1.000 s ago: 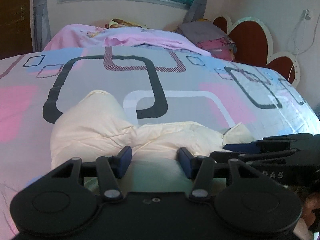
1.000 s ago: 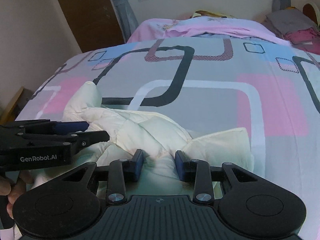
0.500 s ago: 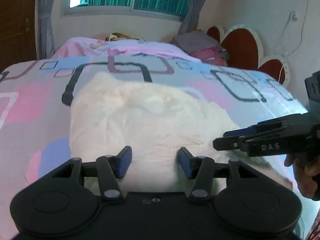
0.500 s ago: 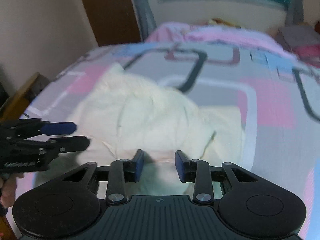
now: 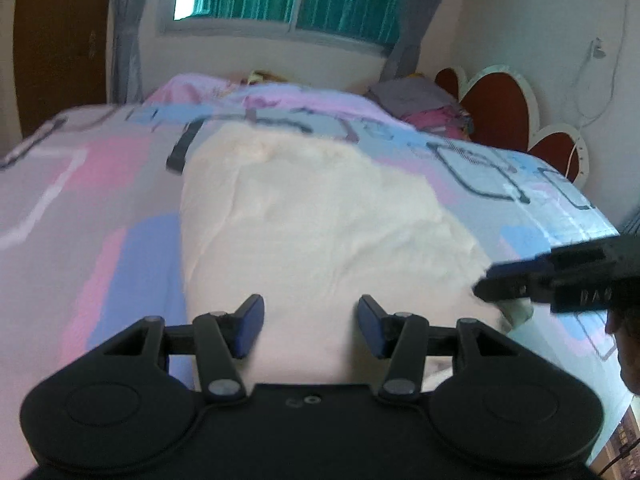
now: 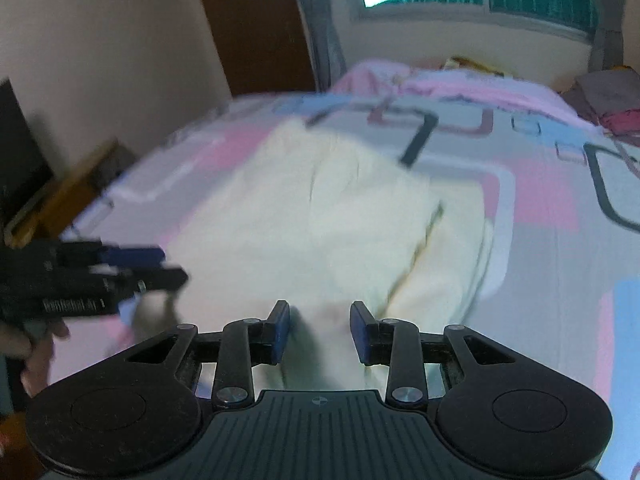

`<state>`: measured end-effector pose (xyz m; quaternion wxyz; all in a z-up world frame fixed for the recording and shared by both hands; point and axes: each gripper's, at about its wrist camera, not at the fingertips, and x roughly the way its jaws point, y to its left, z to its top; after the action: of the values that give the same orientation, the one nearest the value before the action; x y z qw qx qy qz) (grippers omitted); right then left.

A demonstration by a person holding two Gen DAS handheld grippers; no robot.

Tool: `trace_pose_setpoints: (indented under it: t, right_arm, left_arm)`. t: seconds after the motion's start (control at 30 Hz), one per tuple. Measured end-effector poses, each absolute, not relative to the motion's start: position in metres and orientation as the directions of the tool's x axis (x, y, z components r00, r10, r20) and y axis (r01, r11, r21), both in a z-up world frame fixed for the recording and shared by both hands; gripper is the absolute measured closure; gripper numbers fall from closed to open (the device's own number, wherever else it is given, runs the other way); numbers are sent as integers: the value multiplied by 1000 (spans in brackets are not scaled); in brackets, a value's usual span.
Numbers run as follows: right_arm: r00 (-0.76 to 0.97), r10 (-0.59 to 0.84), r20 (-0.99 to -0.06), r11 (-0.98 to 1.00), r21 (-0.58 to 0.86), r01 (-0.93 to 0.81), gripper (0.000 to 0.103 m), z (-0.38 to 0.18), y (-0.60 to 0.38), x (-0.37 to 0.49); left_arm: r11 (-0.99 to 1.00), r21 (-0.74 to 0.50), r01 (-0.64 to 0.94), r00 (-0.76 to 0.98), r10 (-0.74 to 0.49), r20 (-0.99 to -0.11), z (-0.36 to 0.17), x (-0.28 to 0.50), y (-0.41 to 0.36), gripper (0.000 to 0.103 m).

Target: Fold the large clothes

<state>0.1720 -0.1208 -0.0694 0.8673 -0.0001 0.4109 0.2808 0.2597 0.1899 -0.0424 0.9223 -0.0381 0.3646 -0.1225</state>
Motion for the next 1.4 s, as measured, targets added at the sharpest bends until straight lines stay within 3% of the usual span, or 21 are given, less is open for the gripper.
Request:
trace_pose_setpoints:
  t: [0.27, 0.97, 1.07, 1.27, 1.3, 1.37, 1.4]
  right_arm:
    - [489, 466, -737, 860, 248, -446, 69, -104, -113, 169]
    - [505, 448, -738, 866, 218, -449, 69, -108, -113, 166]
    - [503, 443, -742, 869, 219, -443, 69, -106, -113, 166]
    - [558, 414, -719, 900, 231, -371, 69, -82, -137, 142]
    - [578, 417, -701, 902, 238, -361, 69, -73, -145, 131]
    - [609, 429, -667, 901, 266, -343, 69, -59, -161, 110]
    - [623, 432, -652, 901, 281, -332, 66, -52, -169, 100]
  left_arm:
    - [980, -129, 149, 698, -197, -688, -68, 247, 190, 51]
    - [991, -54, 123, 701, -126, -702, -74, 240, 182, 50]
    - [993, -42, 114, 704, -110, -702, -73, 237, 181, 43]
    - [998, -37, 54, 721, -65, -690, -56, 207, 179, 39]
    - [998, -47, 44, 738, -65, -672, -49, 195, 178, 34]
    - [999, -52, 14, 776, -44, -629, -32, 169, 173, 8]
    - [999, -46, 0, 794, -28, -607, -24, 158, 168, 5]
